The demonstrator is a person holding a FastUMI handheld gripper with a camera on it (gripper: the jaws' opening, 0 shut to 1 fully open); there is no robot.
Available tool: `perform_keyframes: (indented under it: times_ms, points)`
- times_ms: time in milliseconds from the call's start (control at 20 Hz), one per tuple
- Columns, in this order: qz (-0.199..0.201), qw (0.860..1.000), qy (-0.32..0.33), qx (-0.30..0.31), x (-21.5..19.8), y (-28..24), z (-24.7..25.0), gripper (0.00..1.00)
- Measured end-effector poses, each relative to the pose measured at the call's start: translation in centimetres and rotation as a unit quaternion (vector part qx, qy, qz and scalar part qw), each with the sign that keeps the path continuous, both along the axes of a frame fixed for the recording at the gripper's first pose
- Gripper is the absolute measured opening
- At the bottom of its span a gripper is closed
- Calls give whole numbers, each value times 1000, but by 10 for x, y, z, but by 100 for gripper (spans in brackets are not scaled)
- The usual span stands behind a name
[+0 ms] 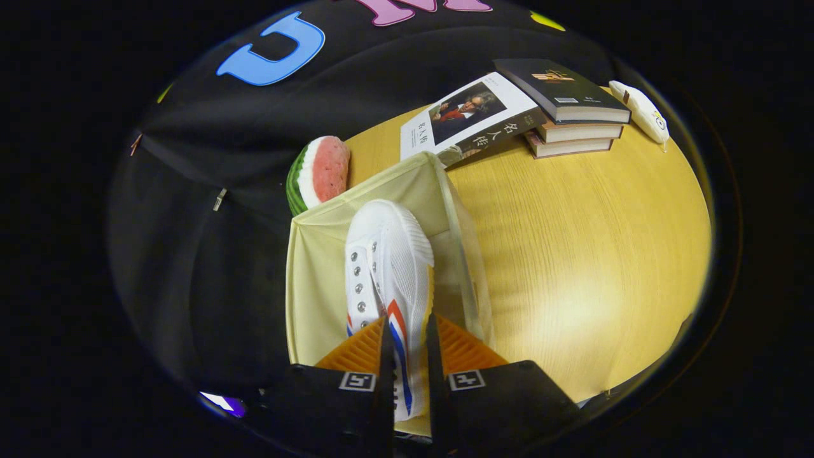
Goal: Open the storage box then place both shoes into the box .Put the left shoe in first, then the right shoe, with the right side of both shoes facing outward in a uniform manner.
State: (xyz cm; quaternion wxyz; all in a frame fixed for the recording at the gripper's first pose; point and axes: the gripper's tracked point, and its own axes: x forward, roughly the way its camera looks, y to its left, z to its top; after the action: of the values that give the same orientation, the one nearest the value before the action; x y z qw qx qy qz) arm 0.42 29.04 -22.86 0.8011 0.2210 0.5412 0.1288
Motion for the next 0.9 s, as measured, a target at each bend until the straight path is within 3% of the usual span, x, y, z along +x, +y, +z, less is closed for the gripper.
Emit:
perform_keyframes:
  times_ms: [100,200,400,650,900]
  points:
    - [-9,999,-27,19,9,3,25,49]
    - [8,998,-67,12,14,3,48,96]
    - [49,978,-192,-58,16,-27,97,99]
    - [40,953,-294,-69,16,-51,146,99]
    - [-4,896,-424,-133,5,-106,194,99]
